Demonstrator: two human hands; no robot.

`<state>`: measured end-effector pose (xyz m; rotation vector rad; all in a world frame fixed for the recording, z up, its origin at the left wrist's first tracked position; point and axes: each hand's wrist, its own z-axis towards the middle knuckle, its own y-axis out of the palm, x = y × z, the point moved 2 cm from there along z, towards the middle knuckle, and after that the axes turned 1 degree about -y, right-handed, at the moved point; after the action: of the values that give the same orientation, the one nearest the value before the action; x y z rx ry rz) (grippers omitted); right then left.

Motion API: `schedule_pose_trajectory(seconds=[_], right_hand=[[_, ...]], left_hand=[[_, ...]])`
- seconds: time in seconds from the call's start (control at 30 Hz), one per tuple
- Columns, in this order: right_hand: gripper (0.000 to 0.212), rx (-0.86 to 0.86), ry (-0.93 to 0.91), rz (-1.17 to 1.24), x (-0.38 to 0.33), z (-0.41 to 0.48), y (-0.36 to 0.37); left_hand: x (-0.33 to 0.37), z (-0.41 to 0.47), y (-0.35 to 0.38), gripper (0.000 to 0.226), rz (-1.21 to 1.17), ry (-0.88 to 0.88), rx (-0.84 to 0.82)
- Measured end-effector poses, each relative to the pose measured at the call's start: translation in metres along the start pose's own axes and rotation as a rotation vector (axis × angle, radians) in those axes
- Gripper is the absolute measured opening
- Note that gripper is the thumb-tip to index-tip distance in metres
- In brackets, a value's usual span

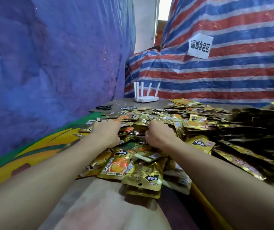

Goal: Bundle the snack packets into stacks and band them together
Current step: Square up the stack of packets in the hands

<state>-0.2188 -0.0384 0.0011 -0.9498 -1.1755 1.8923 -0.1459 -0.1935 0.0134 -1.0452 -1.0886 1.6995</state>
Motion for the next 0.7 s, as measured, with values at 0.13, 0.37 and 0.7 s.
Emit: schedule_pose_trajectory(seconds=[0.13, 0.37, 0.7], right_hand=[[0.02, 0.11, 0.054, 0.298, 0.01, -0.013, -0.018], [0.025, 0.228, 0.103, 0.663, 0.027, -0.046, -0.053], [0.019, 0.317, 0.309, 0.998, 0.067, -0.091, -0.077]], left_hand=[[0.0, -0.007, -0.018, 0.034, -0.201, -0.09, 0.02], [0.01, -0.018, -0.049, 0.013, -0.69, -0.158, 0.106], [0.072, -0.041, -0.089, 0.013, -1.508, -0.191, 0.243]])
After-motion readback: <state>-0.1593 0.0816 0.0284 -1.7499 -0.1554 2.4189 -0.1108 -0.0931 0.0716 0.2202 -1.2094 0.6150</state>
